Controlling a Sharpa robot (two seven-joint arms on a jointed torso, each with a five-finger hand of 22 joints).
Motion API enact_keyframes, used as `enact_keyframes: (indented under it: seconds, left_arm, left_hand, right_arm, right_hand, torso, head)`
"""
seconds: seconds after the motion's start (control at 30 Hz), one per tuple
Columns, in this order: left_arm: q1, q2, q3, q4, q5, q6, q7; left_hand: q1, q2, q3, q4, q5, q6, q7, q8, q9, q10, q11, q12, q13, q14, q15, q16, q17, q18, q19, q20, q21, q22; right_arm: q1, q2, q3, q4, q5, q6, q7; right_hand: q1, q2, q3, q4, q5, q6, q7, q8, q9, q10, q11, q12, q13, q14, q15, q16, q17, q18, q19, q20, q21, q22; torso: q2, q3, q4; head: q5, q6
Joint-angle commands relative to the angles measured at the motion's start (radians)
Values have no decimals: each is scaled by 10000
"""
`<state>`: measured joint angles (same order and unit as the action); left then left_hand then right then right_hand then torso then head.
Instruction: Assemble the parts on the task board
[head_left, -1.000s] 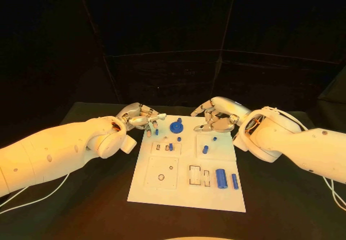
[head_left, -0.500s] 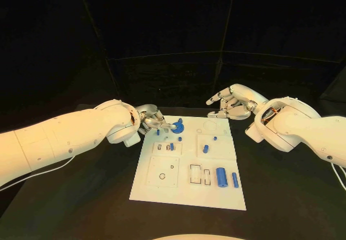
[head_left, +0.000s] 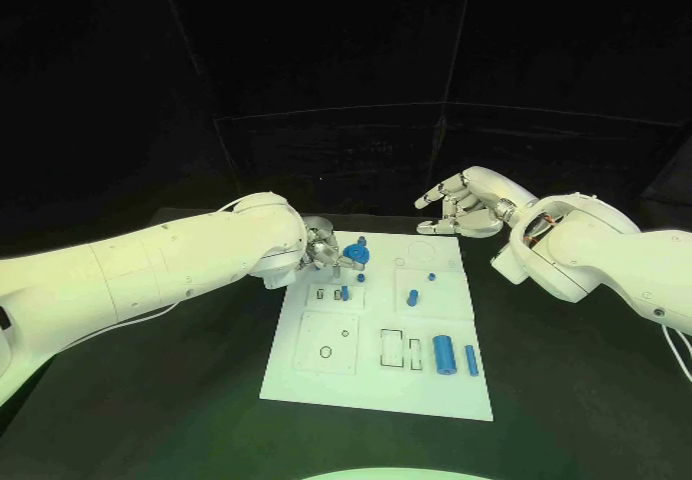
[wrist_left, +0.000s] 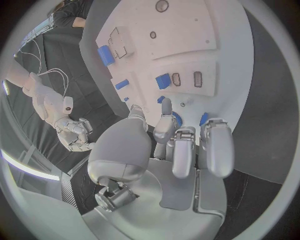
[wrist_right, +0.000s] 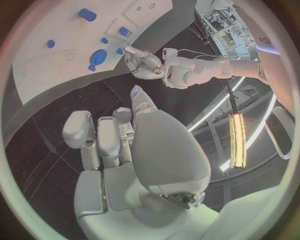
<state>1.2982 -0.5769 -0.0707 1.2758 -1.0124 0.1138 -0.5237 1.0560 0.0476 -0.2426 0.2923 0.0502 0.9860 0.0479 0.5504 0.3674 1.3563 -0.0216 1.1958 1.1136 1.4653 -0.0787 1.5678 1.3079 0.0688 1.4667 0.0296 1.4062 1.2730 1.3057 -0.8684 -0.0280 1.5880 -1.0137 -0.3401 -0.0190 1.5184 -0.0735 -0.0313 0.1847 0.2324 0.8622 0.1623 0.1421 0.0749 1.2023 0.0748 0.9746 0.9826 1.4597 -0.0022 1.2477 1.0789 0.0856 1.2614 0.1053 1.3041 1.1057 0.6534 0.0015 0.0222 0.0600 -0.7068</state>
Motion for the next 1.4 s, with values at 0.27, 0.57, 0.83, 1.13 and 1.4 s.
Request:
enact_keyframes:
  seconds: [0.27, 0.57, 0.83, 1.13, 1.4]
  left_arm:
    - [52, 419, -117, -388, -355, 1135, -797]
    - [101, 720, -132, -632, -412, 1606, -1065]
    - [125, 894, -133, -800, -427, 1859, -1144]
    - [129, 1060, -160, -969, -428, 2238, -1235]
    - [128, 1179, -220, -1128, -427, 2362, -1271]
  left_hand:
    - [218, 91, -145, -89, -36, -191, -13, 194, 208, 28, -47, 32, 13, 1055, -102, 30, 2629, -108, 82, -119, 30, -7]
    - [347, 117, -187, -92, -35, -275, -1, 242, 280, -49, -37, -75, -101, 1055, -94, 30, 2629, -88, 35, -115, -26, -103]
    - [444, 194, -191, -93, -33, -318, 4, 288, 338, -57, -31, -76, -92, 1055, -87, 30, 2629, -86, 23, -109, -30, -105]
    - [523, 258, -192, -100, -32, -353, 8, 323, 385, -53, -27, -62, -70, 1055, -83, 30, 2629, -87, 18, -104, -27, -96]
    - [665, 347, -169, -133, -30, -400, 13, 370, 448, -62, -22, -68, -71, 1055, -77, 30, 2629, -83, 6, -96, -33, -103]
  right_arm:
    - [28, 94, 6, -72, 66, 4, -161]
    - [28, 147, 5, -131, 66, 26, -230]
    - [28, 182, 4, -170, 66, 32, -251]
    - [27, 231, 4, -233, 66, 47, -250]
    - [27, 259, 4, -268, 66, 59, -245]
  right_hand:
    - [37, 89, -7, -44, 166, 53, -13, 50, -13, -51, -55, -59, -62, 32, -60, -88, -35, 189, -58, -30, -100, -36]
    - [28, 93, -14, -39, 234, 42, -13, 62, -18, -53, -56, -65, -84, 41, -62, -107, -38, 190, -52, -33, -119, -52]
    - [25, 95, -17, -38, 280, 33, -13, 69, -20, -55, -56, -69, -98, 47, -63, -119, -39, 188, -37, -34, -121, -46]
    - [23, 97, -18, -36, 292, 32, -13, 71, -21, -55, -56, -69, -102, 49, -63, -120, -35, 189, -39, -35, -127, -54]
    - [18, 104, -18, -31, 312, 30, -13, 76, -22, -47, -56, -59, -97, 53, -63, -123, -32, 188, -31, -36, -129, -51]
  torso:
    - [3, -29, 18]
    - [19, -30, -5]
    - [20, -23, 10]
    - [13, -21, 9]
    - [19, -26, 7]
  head:
    - [-2, -48]
    - [14, -98]
    - [-13, -121]
    - [-7, -169]
    - [-5, -176]
